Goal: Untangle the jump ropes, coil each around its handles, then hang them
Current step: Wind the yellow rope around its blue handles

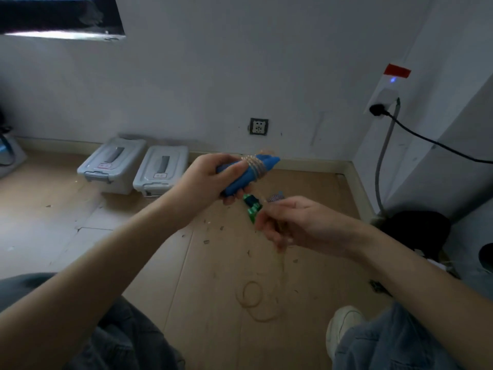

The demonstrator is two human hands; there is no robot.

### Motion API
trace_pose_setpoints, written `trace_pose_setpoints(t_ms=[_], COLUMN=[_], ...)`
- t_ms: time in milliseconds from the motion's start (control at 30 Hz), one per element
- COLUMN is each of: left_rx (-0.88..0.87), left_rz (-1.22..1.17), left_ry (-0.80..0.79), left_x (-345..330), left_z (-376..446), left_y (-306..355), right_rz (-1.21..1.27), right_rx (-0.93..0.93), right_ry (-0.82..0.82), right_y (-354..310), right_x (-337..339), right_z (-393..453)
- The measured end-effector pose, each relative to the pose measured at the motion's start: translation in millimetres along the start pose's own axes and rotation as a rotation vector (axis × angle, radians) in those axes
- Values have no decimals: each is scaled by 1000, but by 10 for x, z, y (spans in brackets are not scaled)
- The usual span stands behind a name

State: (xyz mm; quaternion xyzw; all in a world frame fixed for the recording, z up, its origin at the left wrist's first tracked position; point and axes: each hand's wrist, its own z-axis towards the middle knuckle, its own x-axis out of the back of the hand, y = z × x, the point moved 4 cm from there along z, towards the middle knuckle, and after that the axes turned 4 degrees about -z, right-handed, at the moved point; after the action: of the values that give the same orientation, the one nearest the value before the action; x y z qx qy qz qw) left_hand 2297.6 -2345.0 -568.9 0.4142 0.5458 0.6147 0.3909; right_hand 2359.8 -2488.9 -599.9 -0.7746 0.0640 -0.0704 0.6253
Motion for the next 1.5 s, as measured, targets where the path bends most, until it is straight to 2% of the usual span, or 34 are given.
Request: trace_pose_setpoints(t_ms=[100,167,300,433,533,600,667,800,967,1100,1167,1233,1300,1400,1433,1500], left_rx=[-144,-156,27,-20,-43,-21,23,7,-8,-2,-4,33,105,176,186,206], left_rz=[420,599,657,834,969,934,845,579,348,171,93,13,-98,-203,-204,-202], left_ry=[129,94,-161,-343,-505,-605,-669,-793,-687,-582,-560,-517,-375,-145,-100,-43], left_x=[-45,-153,-240,-340,-443,-459,-450,-497,-390,-365,-375,-354,-252,-45,-9,2], left_z=[-12,-40,-103,-219,-298,-337,-378,-438,-385,-378,-390,-398,-337,-186,-156,-128], left_y=[-45,-107,-208,-202,-248,-264,-260,-135,39,114,113,104,78,-16,-49,-120], right_rz=[46,59,14,-74,-276,-377,-469,-617,-419,-386,-288,-150,63,277,276,120], right_rx=[-37,-45,-87,-89,-98,-162,-211,-175,-163,-169,-159,-158,-202,-151,-120,-85], right_ry=[-110,-112,-70,-132,38,206,306,322,342,260,245,162,89,155,185,227], right_y=[-45,-76,-87,-145,-175,-150,-120,-134,-159,-78,-5,54,117,111,97,73], right_x=[-11,27,184,214,328,434,485,495,546,452,372,253,159,136,142,133], right_z=[-42,-66,-134,-153,-119,-108,-99,-87,-156,-194,-194,-172,-143,-125,-127,-112])
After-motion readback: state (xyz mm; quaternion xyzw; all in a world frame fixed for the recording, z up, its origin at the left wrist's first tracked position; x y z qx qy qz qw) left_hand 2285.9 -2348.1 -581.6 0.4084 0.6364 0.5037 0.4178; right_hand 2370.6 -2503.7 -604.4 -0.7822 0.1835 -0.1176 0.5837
